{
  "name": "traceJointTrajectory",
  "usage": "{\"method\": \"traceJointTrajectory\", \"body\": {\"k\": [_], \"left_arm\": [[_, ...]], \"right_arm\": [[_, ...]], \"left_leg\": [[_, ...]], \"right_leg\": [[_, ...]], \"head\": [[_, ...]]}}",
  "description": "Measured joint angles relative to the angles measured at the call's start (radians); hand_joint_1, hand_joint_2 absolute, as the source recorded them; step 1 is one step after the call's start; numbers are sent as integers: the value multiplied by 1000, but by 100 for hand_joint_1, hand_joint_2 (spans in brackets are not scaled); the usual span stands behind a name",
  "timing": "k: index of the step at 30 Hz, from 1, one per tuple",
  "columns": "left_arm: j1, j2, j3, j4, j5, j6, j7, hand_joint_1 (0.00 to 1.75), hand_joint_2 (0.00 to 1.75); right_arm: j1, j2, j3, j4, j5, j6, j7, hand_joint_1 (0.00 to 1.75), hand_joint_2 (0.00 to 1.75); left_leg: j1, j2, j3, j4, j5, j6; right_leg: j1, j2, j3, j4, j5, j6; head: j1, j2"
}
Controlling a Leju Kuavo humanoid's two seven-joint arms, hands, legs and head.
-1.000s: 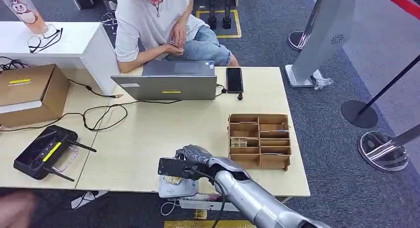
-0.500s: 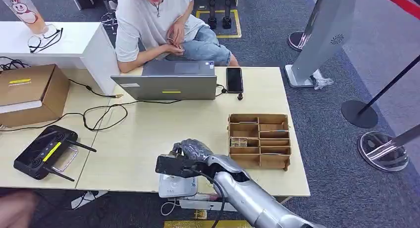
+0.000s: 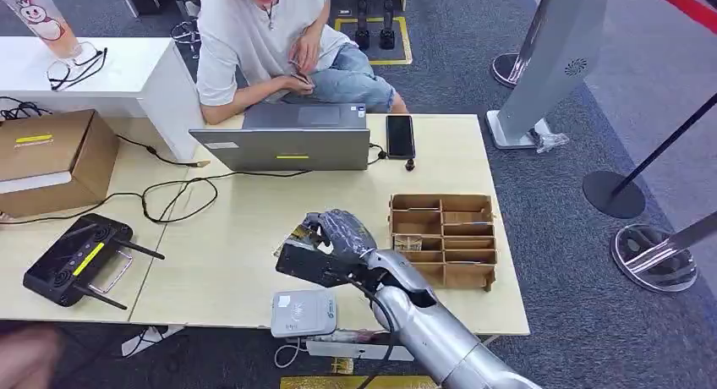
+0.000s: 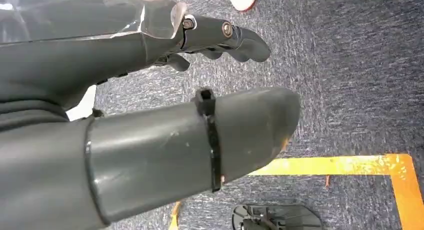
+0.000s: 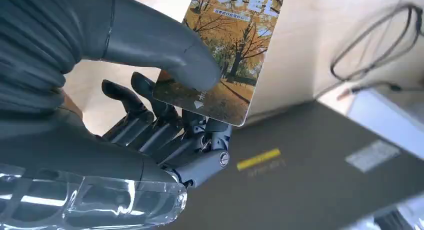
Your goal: Pass the card to the sensor for recognition and then transmit it.
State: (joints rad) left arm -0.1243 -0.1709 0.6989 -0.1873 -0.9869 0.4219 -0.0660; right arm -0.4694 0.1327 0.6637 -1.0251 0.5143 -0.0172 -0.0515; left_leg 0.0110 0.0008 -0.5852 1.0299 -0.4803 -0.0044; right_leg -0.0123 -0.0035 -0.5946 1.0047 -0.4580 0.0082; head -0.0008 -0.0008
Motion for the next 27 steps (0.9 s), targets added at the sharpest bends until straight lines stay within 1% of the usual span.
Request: {"method": "traceJointTrajectory", "body": {"k": [5,6,7,8,10,14,21,23,27], "left_arm": [[0,0,0,0,1,0,-2,0,0],[3,1,0,0,2,0,-15,0,0],[9,3,0,0,2,3,-37,0,0],[20,6,0,0,2,10,-74,0,0],[44,8,0,0,3,20,-111,0,0],[67,10,0,0,4,29,-115,0,0],[69,8,0,0,2,33,-114,0,0],[70,8,0,0,0,33,-114,0,0],[69,8,0,0,-4,33,-114,0,0]], "right_arm": [[20,-2,-27,-54,46,-78,-23,175,175],[24,-2,-31,-62,56,-92,-28,175,175],[27,-2,-35,-67,66,-110,-33,175,175],[35,-3,-45,-78,81,-141,-39,175,175],[56,-9,-63,-103,95,-177,-50,175,175],[79,-18,-85,-144,141,-230,-75,175,175],[92,-18,-118,-181,226,-356,-114,175,175],[93,-18,-126,-187,252,-390,-119,175,175],[93,-18,-139,-193,292,-434,-125,175,175]], "left_leg": [[0,0,0,0,0,0],[0,0,0,0,0,0],[0,0,0,0,0,0],[0,0,0,0,0,0],[0,0,0,0,0,0],[0,0,-1,0,0,0],[0,0,0,0,0,0],[0,0,0,0,0,0],[0,0,-1,0,0,0]], "right_leg": [[0,0,0,0,0,0],[0,0,0,0,0,0],[0,0,0,0,0,0],[0,0,0,0,0,0],[0,0,0,0,0,0],[0,0,-1,0,0,0],[0,0,0,0,0,0],[0,0,0,0,0,0],[0,0,0,0,0,0]], "head": [[0,0],[0,0],[0,0],[0,0],[0,0],[0,0],[0,0],[0,0],[0,0]]}}
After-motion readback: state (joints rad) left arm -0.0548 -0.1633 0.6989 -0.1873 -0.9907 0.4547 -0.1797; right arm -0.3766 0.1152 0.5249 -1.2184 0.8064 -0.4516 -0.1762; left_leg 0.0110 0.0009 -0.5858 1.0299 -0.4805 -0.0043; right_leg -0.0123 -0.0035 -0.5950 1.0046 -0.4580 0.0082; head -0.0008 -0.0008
